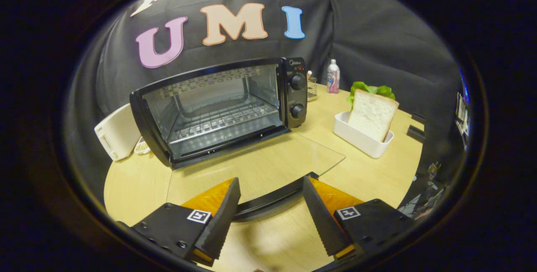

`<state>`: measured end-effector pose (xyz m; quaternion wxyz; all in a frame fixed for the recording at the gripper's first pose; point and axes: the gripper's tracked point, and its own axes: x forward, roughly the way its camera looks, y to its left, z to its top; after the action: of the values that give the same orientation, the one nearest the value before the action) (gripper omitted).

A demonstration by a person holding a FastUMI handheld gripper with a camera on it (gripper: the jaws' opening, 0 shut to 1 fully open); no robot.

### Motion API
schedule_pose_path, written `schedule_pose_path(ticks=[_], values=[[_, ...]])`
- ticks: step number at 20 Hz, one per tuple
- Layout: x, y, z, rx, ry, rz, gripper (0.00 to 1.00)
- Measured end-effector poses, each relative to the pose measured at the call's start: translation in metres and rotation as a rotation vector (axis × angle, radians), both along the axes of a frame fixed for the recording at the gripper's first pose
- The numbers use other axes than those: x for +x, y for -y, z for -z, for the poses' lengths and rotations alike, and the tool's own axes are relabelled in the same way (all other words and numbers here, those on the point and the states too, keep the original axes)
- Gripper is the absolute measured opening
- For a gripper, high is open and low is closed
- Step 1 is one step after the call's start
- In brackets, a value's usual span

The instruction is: Open the toaster oven, put the food inside, and close the toaster oven door.

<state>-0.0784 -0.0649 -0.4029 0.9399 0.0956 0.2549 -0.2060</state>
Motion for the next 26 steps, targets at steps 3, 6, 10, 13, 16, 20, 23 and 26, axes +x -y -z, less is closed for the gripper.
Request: schedule_pose_path(ticks=[3, 6, 10, 13, 16, 20, 23, 26], values=[[-0.002, 0.002, 0.004, 0.005, 0.001, 0.022, 0.93], [-0.001, 0.002, 0.004, 0.007, 0.003, 0.032, 0.94], [0.0, 0.0, -0.004, 0.009, 0.013, 0.007, 0.94], [-0.001, 0.008, -0.016, -0.017, 0.025, -0.022, 0.94], [-0.004, 0.034, -0.04, -0.055, 0.07, -0.023, 0.93], [-0.007, 0.1, -0.07, -0.173, 0.098, 0.027, 0.93], [-0.003, 0.149, -0.085, -0.3, 0.023, 0.049, 0.94], [0.007, 0.183, -0.104, -0.372, -0.061, 0.041, 0.95]])
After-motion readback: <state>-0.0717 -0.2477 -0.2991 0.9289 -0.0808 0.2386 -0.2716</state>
